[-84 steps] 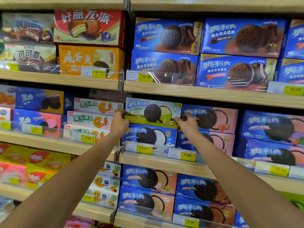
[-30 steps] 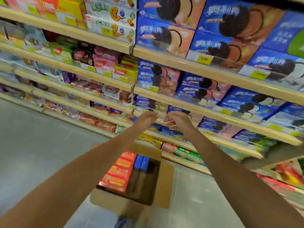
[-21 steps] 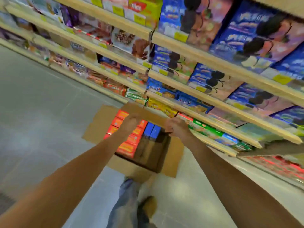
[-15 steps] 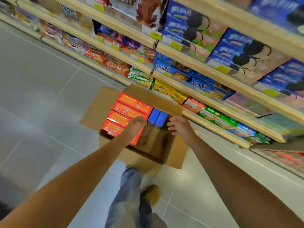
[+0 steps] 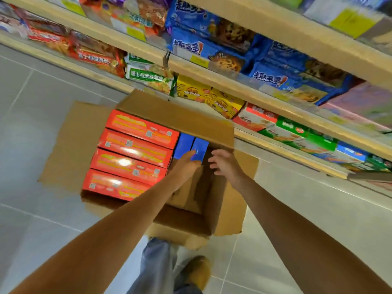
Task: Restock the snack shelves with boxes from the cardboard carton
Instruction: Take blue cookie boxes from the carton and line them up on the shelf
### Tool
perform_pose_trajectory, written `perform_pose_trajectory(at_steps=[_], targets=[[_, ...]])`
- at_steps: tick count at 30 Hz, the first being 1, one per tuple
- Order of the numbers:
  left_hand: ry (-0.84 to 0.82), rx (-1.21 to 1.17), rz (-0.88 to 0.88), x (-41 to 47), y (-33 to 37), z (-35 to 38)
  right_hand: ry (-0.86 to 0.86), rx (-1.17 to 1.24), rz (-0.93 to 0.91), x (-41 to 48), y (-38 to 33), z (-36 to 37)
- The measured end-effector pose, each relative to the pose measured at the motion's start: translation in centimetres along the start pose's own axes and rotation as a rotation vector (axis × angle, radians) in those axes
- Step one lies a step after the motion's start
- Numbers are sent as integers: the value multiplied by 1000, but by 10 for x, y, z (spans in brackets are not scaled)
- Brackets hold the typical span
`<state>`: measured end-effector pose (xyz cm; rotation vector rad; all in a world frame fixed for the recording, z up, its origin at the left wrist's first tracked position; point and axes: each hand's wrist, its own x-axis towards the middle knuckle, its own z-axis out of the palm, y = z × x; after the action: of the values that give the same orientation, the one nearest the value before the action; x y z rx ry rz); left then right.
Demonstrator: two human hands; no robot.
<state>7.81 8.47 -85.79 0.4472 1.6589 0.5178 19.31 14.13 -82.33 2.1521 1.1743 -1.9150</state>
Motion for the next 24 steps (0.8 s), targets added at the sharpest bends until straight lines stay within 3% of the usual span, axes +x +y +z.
perform_pose_trajectory(at_steps=[11, 15, 18, 24], targets=[[-95, 173, 110, 53, -21, 4, -8, -7, 35, 78, 25, 25], [-143, 236, 46, 54, -30, 11, 41, 3, 30, 89, 37, 28], [-212, 270, -11, 53, -40, 20, 44, 48, 104, 93, 49, 28], [-370, 251, 87, 30, -50, 32, 161, 80, 122, 82, 80, 14]])
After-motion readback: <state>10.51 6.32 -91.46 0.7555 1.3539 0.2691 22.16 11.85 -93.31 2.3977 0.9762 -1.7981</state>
